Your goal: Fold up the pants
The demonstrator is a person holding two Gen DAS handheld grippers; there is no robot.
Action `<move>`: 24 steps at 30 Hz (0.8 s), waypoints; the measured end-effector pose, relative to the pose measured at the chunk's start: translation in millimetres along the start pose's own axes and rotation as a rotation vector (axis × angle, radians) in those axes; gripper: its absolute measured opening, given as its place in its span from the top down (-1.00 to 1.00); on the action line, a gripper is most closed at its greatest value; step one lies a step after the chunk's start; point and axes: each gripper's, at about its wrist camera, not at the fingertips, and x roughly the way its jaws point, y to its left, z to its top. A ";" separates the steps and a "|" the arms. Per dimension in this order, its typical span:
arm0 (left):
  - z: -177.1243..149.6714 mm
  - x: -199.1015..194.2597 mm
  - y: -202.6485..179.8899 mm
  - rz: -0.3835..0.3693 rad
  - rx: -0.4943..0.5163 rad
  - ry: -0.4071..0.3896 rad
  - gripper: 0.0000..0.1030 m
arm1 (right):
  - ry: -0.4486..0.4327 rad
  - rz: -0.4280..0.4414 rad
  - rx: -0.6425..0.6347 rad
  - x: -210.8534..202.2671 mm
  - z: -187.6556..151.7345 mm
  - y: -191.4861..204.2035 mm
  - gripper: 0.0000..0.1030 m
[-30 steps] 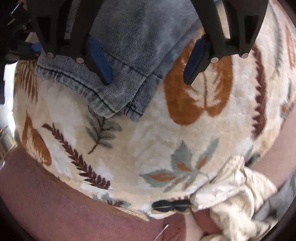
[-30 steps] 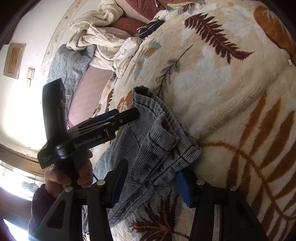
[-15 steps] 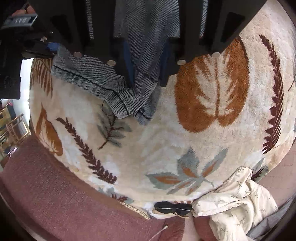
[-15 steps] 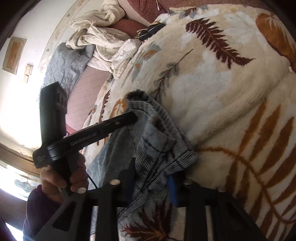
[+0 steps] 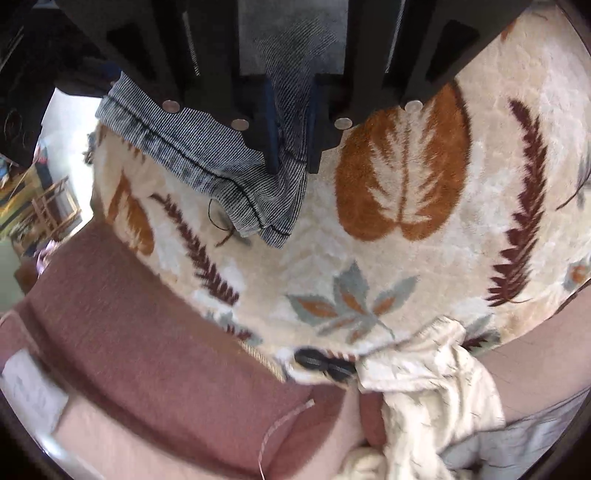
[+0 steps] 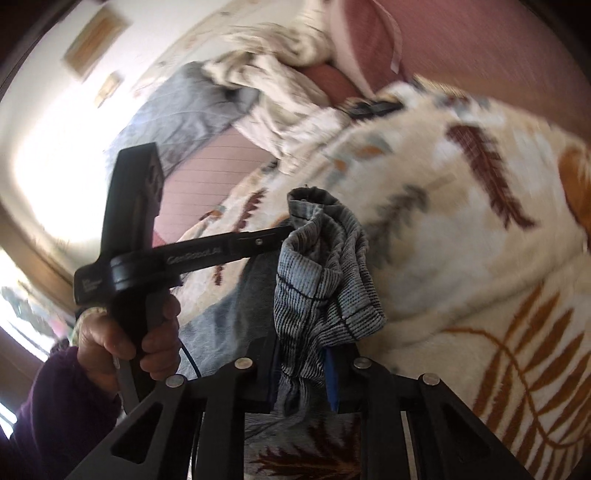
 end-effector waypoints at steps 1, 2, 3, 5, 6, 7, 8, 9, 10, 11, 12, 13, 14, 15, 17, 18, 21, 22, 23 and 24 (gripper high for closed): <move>-2.1 -9.5 4.0 -0.008 -0.014 -0.023 0.73 | -0.014 0.001 -0.035 -2.2 -1.0 9.3 0.62; -4.8 -20.3 8.9 -0.019 -0.032 -0.051 0.73 | -0.024 0.007 -0.061 -3.8 -1.9 17.5 0.62; -8.4 -31.6 14.2 -0.026 -0.048 -0.078 0.73 | -0.033 0.014 -0.090 -4.9 -3.2 26.7 0.62; -16.8 -51.0 24.5 -0.033 -0.078 -0.118 0.73 | -0.044 0.033 -0.150 -6.6 -6.7 45.3 0.62; -22.4 -61.0 29.9 -0.036 -0.092 -0.138 0.73 | -0.045 0.050 -0.173 -5.9 -8.2 54.8 0.62; -30.3 -73.6 37.0 -0.036 -0.107 -0.161 0.73 | -0.043 0.071 -0.200 -5.6 -11.2 65.4 0.62; -36.7 -81.8 41.7 -0.035 -0.117 -0.175 0.73 | -0.041 0.084 -0.219 -5.4 -13.7 72.6 0.62; -43.8 -90.4 48.2 -0.033 -0.132 -0.186 0.73 | -0.036 0.102 -0.241 -4.7 -16.7 80.5 0.62; -51.8 -98.9 55.6 -0.028 -0.146 -0.195 0.73 | -0.028 0.120 -0.267 -3.0 -20.6 90.2 0.62; -60.4 -107.6 63.3 -0.018 -0.164 -0.203 0.73 | -0.017 0.134 -0.288 -0.6 -24.3 98.4 0.62; -69.5 -115.5 71.2 -0.009 -0.182 -0.207 0.73 | 0.000 0.151 -0.313 3.1 -29.3 107.8 0.62; -74.4 -117.8 75.1 -0.001 -0.195 -0.210 0.73 | 0.019 0.164 -0.334 7.1 -34.5 115.8 0.62; -85.1 -125.0 83.3 0.010 -0.216 -0.212 0.73 | 0.036 0.174 -0.351 9.7 -39.8 122.5 0.62; -91.1 -127.2 87.1 0.018 -0.227 -0.211 0.73 | 0.060 0.187 -0.370 14.0 -45.7 130.5 0.62; -109.0 -133.8 98.8 0.044 -0.256 -0.198 0.73 | 0.114 0.206 -0.406 24.1 -57.7 143.7 0.62; -117.3 -136.9 104.5 0.061 -0.273 -0.191 0.74 | 0.144 0.209 -0.426 30.0 -63.9 149.4 0.62; -140.7 -143.0 125.1 0.118 -0.346 -0.176 0.74 | 0.231 0.215 -0.470 46.8 -81.0 161.3 0.58; -148.5 -145.5 133.1 0.135 -0.377 -0.171 0.74 | 0.254 0.205 -0.485 51.8 -86.8 164.3 0.55; -155.9 -148.3 140.5 0.148 -0.408 -0.165 0.74 | 0.276 0.196 -0.490 56.0 -91.6 165.9 0.54; -162.4 -151.1 146.5 0.161 -0.432 -0.162 0.74 | 0.314 0.205 -0.487 60.2 -95.2 167.2 0.41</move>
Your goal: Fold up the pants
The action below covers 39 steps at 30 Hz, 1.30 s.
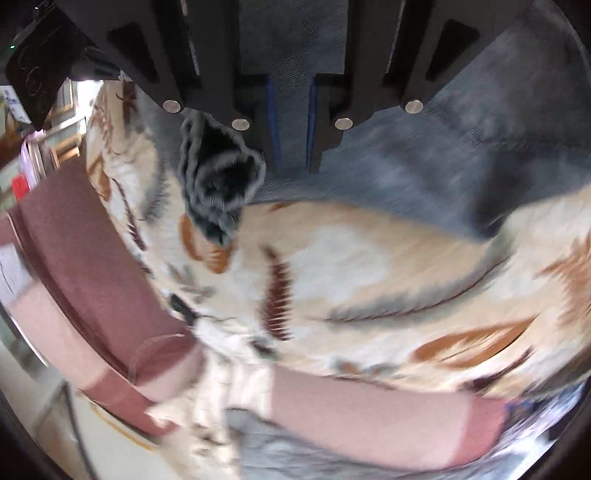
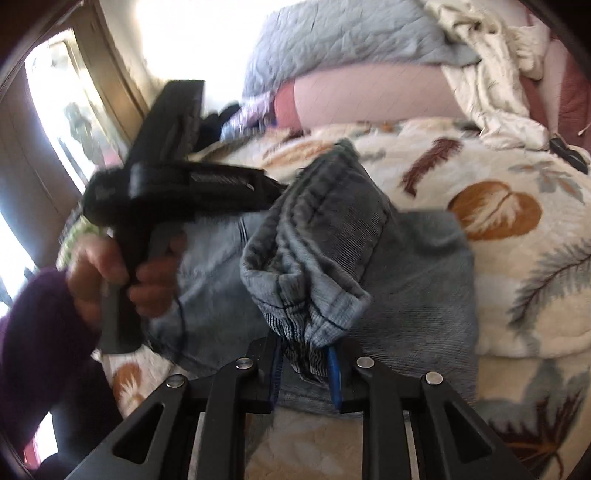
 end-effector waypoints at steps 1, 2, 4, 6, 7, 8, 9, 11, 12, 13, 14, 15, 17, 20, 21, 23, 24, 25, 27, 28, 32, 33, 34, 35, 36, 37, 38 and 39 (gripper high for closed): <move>-3.7 -4.3 8.3 0.019 -0.021 -0.004 0.74 | 0.035 0.035 0.006 3.9 -1.2 1.1 0.32; -7.0 -9.5 14.9 0.031 -0.041 -0.009 0.74 | 0.044 0.066 0.006 3.8 -2.6 3.0 0.14; -12.4 -20.0 22.4 0.038 -0.067 -0.019 0.74 | 0.049 0.145 -0.009 -0.2 -3.3 8.8 -0.09; -14.9 -31.6 23.2 0.049 -0.079 -0.045 0.73 | 0.044 0.210 -0.030 -6.6 -3.7 14.6 -0.10; -16.1 -37.1 21.9 0.047 -0.080 -0.055 0.73 | 0.028 0.210 -0.037 -7.8 0.4 11.3 -0.10; -15.7 -41.2 17.4 0.044 -0.077 -0.066 0.73 | 0.005 0.203 -0.042 -10.9 2.1 9.7 -0.10; -15.0 -44.0 12.1 0.044 -0.068 -0.075 0.73 | -0.023 0.183 -0.034 -15.7 3.6 5.1 -0.10; -11.2 -43.7 -3.4 0.054 -0.045 -0.091 0.70 | -0.067 0.143 0.011 -23.4 3.5 -3.6 -0.10; -8.9 -41.8 -12.0 0.059 -0.037 -0.098 0.68 | -0.088 0.114 0.045 -25.7 4.8 -12.3 -0.09; -7.5 -42.2 -16.2 0.064 -0.029 -0.102 0.66 | -0.105 0.074 0.078 -27.6 5.5 -21.9 -0.09; -5.4 -38.2 -24.5 0.083 -0.014 -0.106 0.64 | -0.110 0.036 0.101 -26.6 7.7 -30.6 -0.09; -3.6 -32.2 -32.8 0.115 0.003 -0.104 0.57 | -0.105 0.000 0.127 -24.7 7.3 -36.7 -0.09; -1.5 -17.7 -44.7 0.151 0.027 -0.089 0.51 | -0.090 -0.041 0.182 -18.4 7.8 -51.2 -0.04; -4.3 1.1 -52.8 0.227 0.054 -0.055 0.51 | -0.061 -0.065 0.206 -8.5 8.0 -59.8 0.04; -5.9 6.4 -53.6 0.263 0.067 -0.051 0.51 | -0.058 -0.073 0.196 -7.0 9.2 -56.7 0.04; -8.7 12.5 -51.4 0.303 0.070 -0.035 0.51 | -0.045 -0.084 0.167 -2.5 10.7 -53.7 0.04; -10.4 15.8 -49.0 0.319 0.068 -0.020 0.50 | -0.032 -0.091 0.155 -5.3 5.8 -49.1 0.05; -12.6 19.5 -46.1 0.334 0.066 0.001 0.48 | -0.007 -0.096 0.149 -1.5 5.0 -49.8 0.05; -18.1 24.5 -38.9 0.346 0.053 0.034 0.38 | 0.038 -0.098 0.155 4.0 1.7 -54.1 0.04; -20.0 25.7 -37.4 0.348 0.050 0.036 0.34 | 0.055 -0.098 0.158 7.6 1.0 -55.5 0.04; -26.1 33.8 -32.7 0.436 0.064 0.030 -0.17 | 0.075 -0.130 0.107 10.0 -4.0 -49.0 0.02; -26.9 33.8 -30.8 0.428 0.050 0.023 -0.17 | 0.080 -0.141 0.091 11.2 -5.0 -47.0 0.02; -27.0 32.3 -29.1 0.418 0.036 0.015 -0.18 | 0.081 -0.151 0.078 12.1 -5.5 -45.6 0.02; -27.1 30.3 -27.9 0.410 0.025 0.011 -0.17 | 0.080 -0.155 0.072 12.5 -5.7 -44.6 0.01; -27.0 28.4 -27.2 0.403 0.017 0.008 -0.18 | 0.079 -0.154 0.068 12.6 -6.6 -44.3 -0.02; -27.1 24.3 -26.4 0.393 0.003 0.003 -0.18 | 0.079 -0.148 0.065 12.4 -6.7 -44.0 -0.05; -27.3 20.0 -27.0 0.386 -0.010 -0.006 -0.18 | 0.078 -0.146 0.063 12.3 -7.1 -43.8 -0.09; -28.2 13.2 -29.4 0.379 -0.022 -0.023 -0.17 | 0.077 -0.147 0.061 12.1 -7.2 -43.5 -0.11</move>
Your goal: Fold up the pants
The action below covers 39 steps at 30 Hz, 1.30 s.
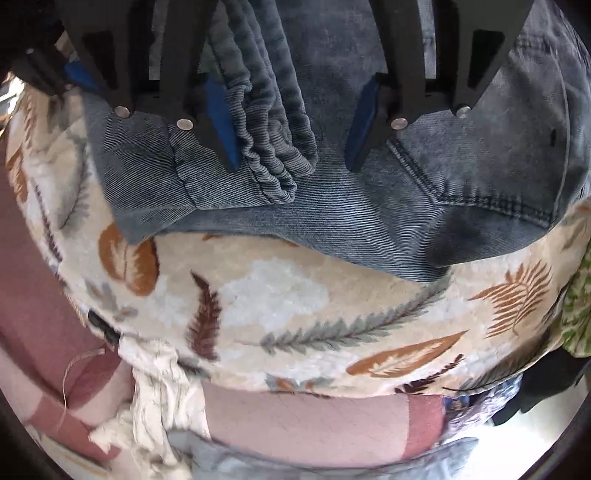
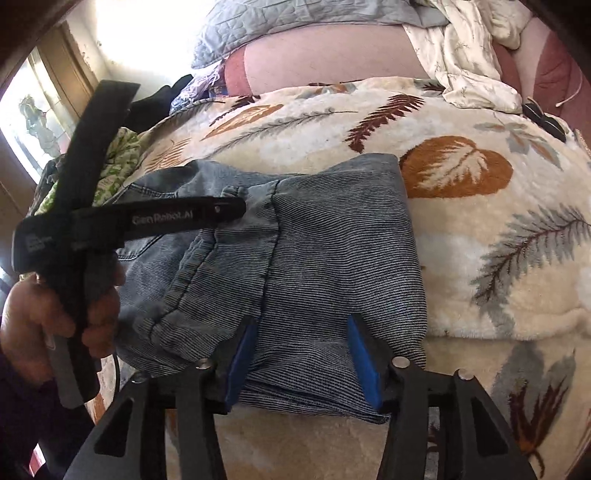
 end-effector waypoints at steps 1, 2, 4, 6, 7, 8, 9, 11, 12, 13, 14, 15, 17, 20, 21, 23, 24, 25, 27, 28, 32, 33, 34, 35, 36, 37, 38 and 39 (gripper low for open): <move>-0.2 -7.0 0.3 -0.001 -0.010 -0.019 -0.19 | 0.000 -0.001 -0.003 -0.7 -0.6 0.0 -0.11; -1.3 -16.5 0.0 0.010 -0.011 -0.046 -0.20 | 0.001 -0.001 -0.005 0.0 0.1 1.3 -0.12; -5.6 -34.1 -1.8 0.050 0.006 -0.096 -0.28 | 0.002 0.002 -0.003 -0.4 0.5 0.9 -0.12; -13.6 -55.1 -4.0 0.086 0.030 -0.157 -0.40 | 0.003 0.008 0.002 -0.5 0.7 0.0 -0.12; -16.1 -62.3 -4.2 0.101 0.036 -0.176 -0.50 | 0.003 0.010 0.003 -0.5 0.6 -0.2 -0.12; -21.1 -72.6 -4.5 0.120 0.043 -0.204 -0.52 | 0.003 0.010 0.003 -0.1 0.8 -0.1 -0.13; -26.5 -83.3 -4.6 0.136 0.049 -0.235 -0.53 | 0.002 0.010 0.002 0.2 0.9 0.4 -0.13; -33.4 -97.9 -3.3 0.168 0.060 -0.276 -0.54 | -0.001 0.008 0.000 0.5 0.4 0.9 -0.13; -36.8 -103.9 -1.9 0.194 0.068 -0.285 -0.54 | -0.003 0.009 -0.002 0.6 0.1 1.1 -0.15; -40.2 -109.1 -1.3 0.221 0.075 -0.290 -0.54 | -0.004 0.010 -0.004 0.8 -0.2 1.9 -0.17; -44.2 -114.7 -0.9 0.249 0.082 -0.294 -0.54 | -0.006 0.010 -0.007 0.7 -0.5 2.8 -0.20; -48.3 -120.2 0.6 0.272 0.088 -0.300 -0.54 | -0.008 0.008 -0.010 0.8 -0.9 3.8 -0.23; -57.6 -129.9 4.2 0.314 0.094 -0.312 -0.54 | -0.014 0.000 -0.023 1.2 -2.3 7.2 -0.27; -71.7 -142.1 14.0 0.362 0.082 -0.325 -0.54 | -0.023 -0.021 -0.042 1.6 -4.6 13.1 -0.29; -76.3 -145.5 17.7 0.377 0.079 -0.329 -0.54 | -0.026 -0.026 -0.045 1.7 -5.2 14.1 -0.30; -84.6 -151.3 26.1 0.394 0.069 -0.328 -0.54 | -0.032 -0.034 -0.051 2.0 -6.4 15.6 -0.31; -87.7 -152.9 30.4 0.389 0.059 -0.319 -0.54 | -0.033 -0.040 -0.057 2.3 -6.8 16.6 -0.31; -90.0 -154.3 34.4 0.382 0.047 -0.309 -0.54 | -0.033 -0.049 -0.063 2.6 -7.2 18.0 -0.31; -94.7 -158.9 43.1 0.382 0.020 -0.307 -0.54 | -0.034 -0.060 -0.065 2.8 -7.8 19.3 -0.32; -96.1 -160.5 44.9 0.384 0.014 -0.311 -0.54 | -0.036 -0.065 -0.065 2.9 -8.2 20.1 -0.32; -99.1 -170.1 57.8 0.394 -0.019 -0.336 -0.54 | -0.052 -0.094 -0.074 3.7 -10.7 24.1 -0.32; -99.4 -172.2 61.8 0.392 -0.031 -0.341 -0.54 | -0.057 -0.100 -0.079 3.8 -11.4 24.8 -0.32; -100.0 -174.1 66.7 0.392 -0.047 -0.345 -0.54 | -0.066 -0.104 -0.082 3.7 -12.6 25.3 -0.33; -100.5 -175.0 69.6 0.392 -0.056 -0.346 -0.54 | -0.075 -0.106 -0.083 3.6 -13.7 25.1 -0.33; -101.4 -176.0 73.0 0.392 -0.065 -0.347 -0.54 | -0.084 -0.108 -0.083 3.4 -14.9 25.1 -0.33; -102.6 -177.5 78.1 0.391 -0.079 -0.350 -0.54 | -0.096 -0.113 -0.086 3.4 -16.4 26.3 -0.33; -103.6 -178.5 81.3 0.390 -0.086 -0.353 -0.54 | -0.106 -0.119 -0.088 3.3 -17.7 27.5 -0.33; -104.9 -179.5 85.3 0.391 -0.096 -0.354 -0.54 | -0.118 -0.125 -0.090 3.1 -19.1 28.1 -0.33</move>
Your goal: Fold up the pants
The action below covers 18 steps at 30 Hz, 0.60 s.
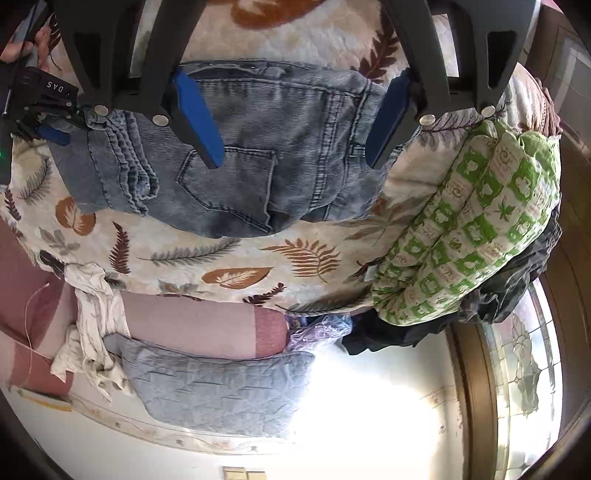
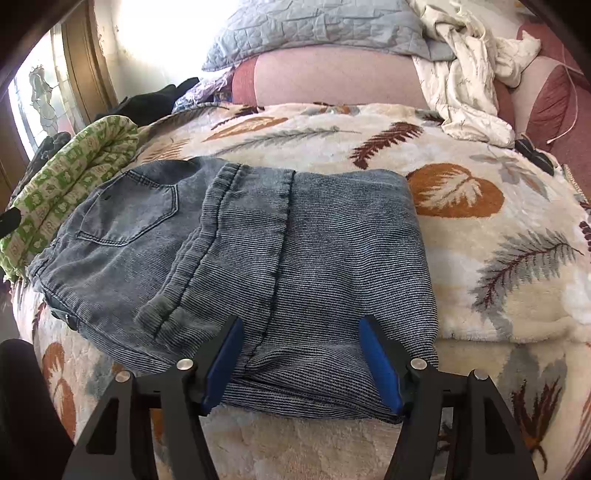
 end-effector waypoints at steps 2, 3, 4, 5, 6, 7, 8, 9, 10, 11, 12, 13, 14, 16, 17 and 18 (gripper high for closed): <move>-1.3 1.3 7.4 0.004 -0.018 0.005 -0.54 | -0.025 -0.013 0.001 -0.8 -3.3 1.3 -0.34; -2.2 1.8 12.1 0.005 -0.028 0.006 -0.54 | -0.035 -0.020 0.001 -1.2 -4.4 2.1 -0.34; -2.9 1.9 15.5 0.008 -0.034 0.005 -0.54 | -0.042 -0.026 0.002 -1.6 -5.1 2.9 -0.34; -4.0 2.6 19.6 0.014 -0.042 0.004 -0.54 | -0.046 -0.030 0.003 -2.0 -5.2 3.2 -0.34; -5.3 3.5 23.4 0.020 -0.048 0.003 -0.54 | -0.049 -0.033 0.005 -2.4 -5.6 3.4 -0.34; -6.3 4.6 26.1 0.023 -0.052 0.004 -0.54 | -0.055 -0.034 0.005 -2.7 -6.2 3.5 -0.34; -8.1 6.2 29.9 0.027 -0.060 0.006 -0.54 | -0.062 -0.035 0.004 -3.0 -7.0 3.6 -0.34; -10.2 8.4 33.8 0.033 -0.068 0.009 -0.54 | -0.067 -0.035 0.004 -3.1 -7.4 3.5 -0.34; -12.0 10.3 36.7 0.039 -0.072 0.012 -0.54 | -0.070 -0.035 0.005 -3.1 -7.7 3.4 -0.34; -14.5 13.4 40.1 0.049 -0.076 0.016 -0.54 | -0.070 -0.035 0.005 -3.1 -7.8 3.3 -0.34; -17.0 16.4 43.3 0.064 -0.078 0.019 -0.54 | -0.070 -0.035 0.004 -3.1 -7.6 3.4 -0.34; -19.7 19.6 46.7 0.083 -0.080 0.021 -0.54 | -0.068 -0.037 0.004 -3.2 -7.4 3.6 -0.34; -22.4 23.4 51.4 0.107 -0.084 0.025 -0.54 | -0.066 -0.041 0.004 -3.6 -7.2 4.4 -0.34; -27.5 32.3 64.6 0.146 -0.112 0.049 -0.54 | -0.052 -0.058 -0.001 -5.5 -4.7 6.7 -0.34; -30.0 35.4 71.6 0.159 -0.133 0.064 -0.54 | -0.036 -0.071 -0.005 -6.5 -2.5 8.7 -0.34; -33.1 39.5 82.0 0.180 -0.168 0.086 -0.54 | -0.014 -0.084 -0.016 -7.2 1.9 11.4 -0.34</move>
